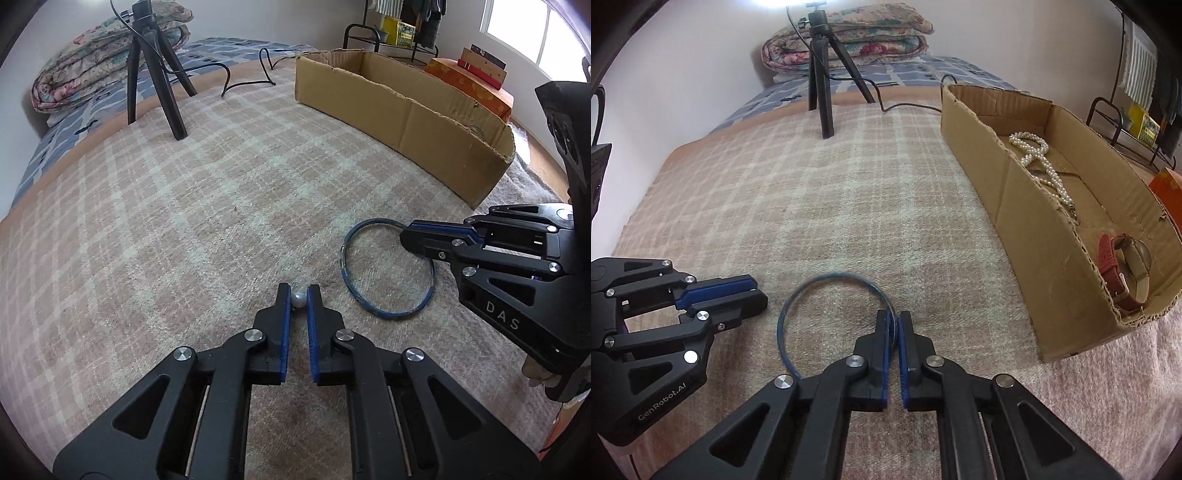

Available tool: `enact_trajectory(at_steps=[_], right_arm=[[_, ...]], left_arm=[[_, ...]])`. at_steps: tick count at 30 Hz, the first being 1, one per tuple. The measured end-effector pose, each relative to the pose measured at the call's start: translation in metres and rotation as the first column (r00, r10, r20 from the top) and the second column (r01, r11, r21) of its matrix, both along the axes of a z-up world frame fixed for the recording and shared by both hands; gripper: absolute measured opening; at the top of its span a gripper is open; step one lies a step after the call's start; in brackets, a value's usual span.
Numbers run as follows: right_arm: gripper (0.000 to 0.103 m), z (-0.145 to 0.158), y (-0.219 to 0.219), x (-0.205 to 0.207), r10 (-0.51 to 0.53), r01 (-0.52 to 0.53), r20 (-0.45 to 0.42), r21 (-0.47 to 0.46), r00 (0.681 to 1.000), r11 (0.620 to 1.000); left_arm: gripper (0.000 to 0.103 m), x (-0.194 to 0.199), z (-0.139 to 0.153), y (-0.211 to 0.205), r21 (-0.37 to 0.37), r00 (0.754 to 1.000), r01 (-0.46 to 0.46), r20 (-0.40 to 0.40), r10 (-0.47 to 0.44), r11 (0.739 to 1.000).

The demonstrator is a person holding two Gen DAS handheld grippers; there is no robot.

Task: Organize jewelry
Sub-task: 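Lift and carry the pearl bead and black bangle in both grippers over the box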

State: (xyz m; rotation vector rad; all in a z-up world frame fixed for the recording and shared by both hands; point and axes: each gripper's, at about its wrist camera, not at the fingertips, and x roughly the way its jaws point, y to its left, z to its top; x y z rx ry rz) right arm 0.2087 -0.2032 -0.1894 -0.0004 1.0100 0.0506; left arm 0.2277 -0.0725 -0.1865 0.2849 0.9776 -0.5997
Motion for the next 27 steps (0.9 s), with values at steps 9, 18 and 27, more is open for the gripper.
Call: enact_trajectory(at_steps=[9, 18, 27], right_arm=[[0.001, 0.01, 0.0, -0.009, 0.016, -0.016, 0.037, 0.005, 0.999, 1.0], [0.001, 0.036, 0.002, -0.025, 0.049, -0.046, 0.12, -0.031, 0.992, 0.998], [0.001, 0.057, 0.0, -0.039, 0.074, -0.07, 0.168, -0.032, 0.983, 0.997]], left_arm=[[0.007, -0.005, 0.012, 0.008, -0.021, 1.0, -0.019, 0.018, 0.019, 1.0], [0.007, -0.01, 0.036, 0.019, -0.054, 0.997, -0.053, 0.054, 0.056, 0.997], [0.007, -0.012, 0.067, 0.034, -0.103, 0.989, -0.108, 0.089, 0.117, 0.989]])
